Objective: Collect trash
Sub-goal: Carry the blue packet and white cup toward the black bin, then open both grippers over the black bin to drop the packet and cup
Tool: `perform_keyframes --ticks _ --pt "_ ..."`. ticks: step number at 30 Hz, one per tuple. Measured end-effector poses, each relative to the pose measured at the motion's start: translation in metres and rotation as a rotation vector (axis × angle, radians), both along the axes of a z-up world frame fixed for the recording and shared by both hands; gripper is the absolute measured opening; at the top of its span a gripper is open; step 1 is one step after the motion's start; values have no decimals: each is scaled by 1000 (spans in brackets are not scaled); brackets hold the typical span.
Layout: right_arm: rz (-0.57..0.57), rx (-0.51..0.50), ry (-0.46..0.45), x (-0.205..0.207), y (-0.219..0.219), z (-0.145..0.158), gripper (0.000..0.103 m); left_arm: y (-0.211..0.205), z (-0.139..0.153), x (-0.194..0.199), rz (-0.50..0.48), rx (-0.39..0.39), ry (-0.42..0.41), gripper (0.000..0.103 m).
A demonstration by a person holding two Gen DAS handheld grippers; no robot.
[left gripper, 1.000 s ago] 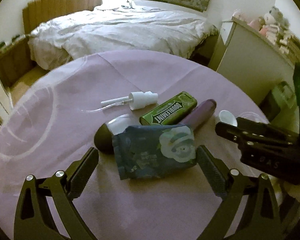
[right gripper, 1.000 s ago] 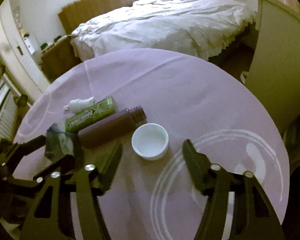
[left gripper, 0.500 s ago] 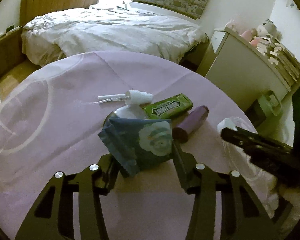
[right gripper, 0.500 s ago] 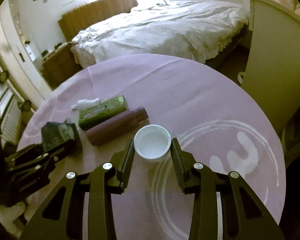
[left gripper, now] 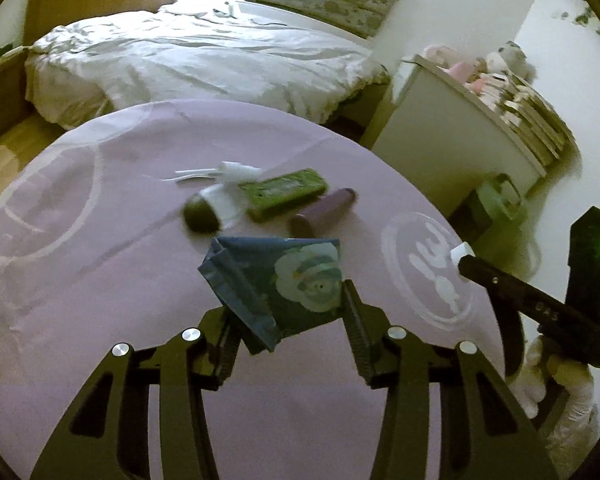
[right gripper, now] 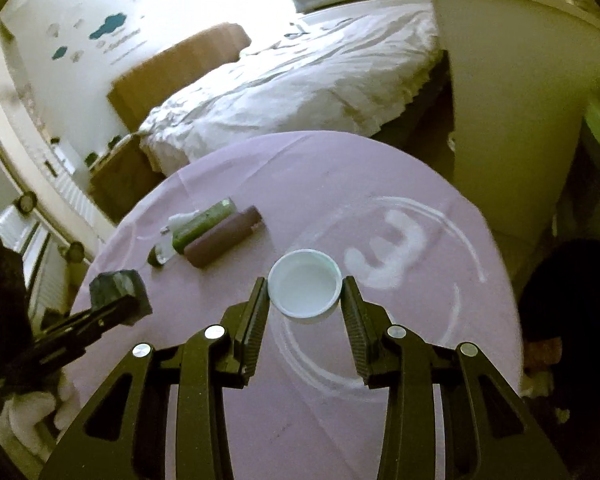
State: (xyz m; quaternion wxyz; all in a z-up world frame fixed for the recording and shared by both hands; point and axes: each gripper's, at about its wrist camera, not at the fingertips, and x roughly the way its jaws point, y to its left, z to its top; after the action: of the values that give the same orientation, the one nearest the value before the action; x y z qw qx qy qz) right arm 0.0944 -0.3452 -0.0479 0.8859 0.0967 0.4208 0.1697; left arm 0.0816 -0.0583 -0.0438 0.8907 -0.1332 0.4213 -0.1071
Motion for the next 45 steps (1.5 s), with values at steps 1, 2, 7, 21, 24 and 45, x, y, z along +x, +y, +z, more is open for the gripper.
perform_keyframes --ticks 1,2,7,21,24,45 --pt "-6 3 0 -2 -4 0 38 -5 1 0 -11 1 -2 46" --pt "-13 6 0 -3 -9 -1 38 -14 3 -1 -26 3 -4 46" --pt "-56 21 -3 -17 -34 -1 38 -48 13 1 -101 15 -24 46" --pt "-243 61 1 -44 -124 -1 38 -181 30 6 -389 74 -109 46" --pt "-286 61 7 -49 -144 -6 38 -203 28 8 -437 82 -110 46" --pt "-446 75 94 -66 -215 -48 38 -288 -3 20 -608 109 -51 46"
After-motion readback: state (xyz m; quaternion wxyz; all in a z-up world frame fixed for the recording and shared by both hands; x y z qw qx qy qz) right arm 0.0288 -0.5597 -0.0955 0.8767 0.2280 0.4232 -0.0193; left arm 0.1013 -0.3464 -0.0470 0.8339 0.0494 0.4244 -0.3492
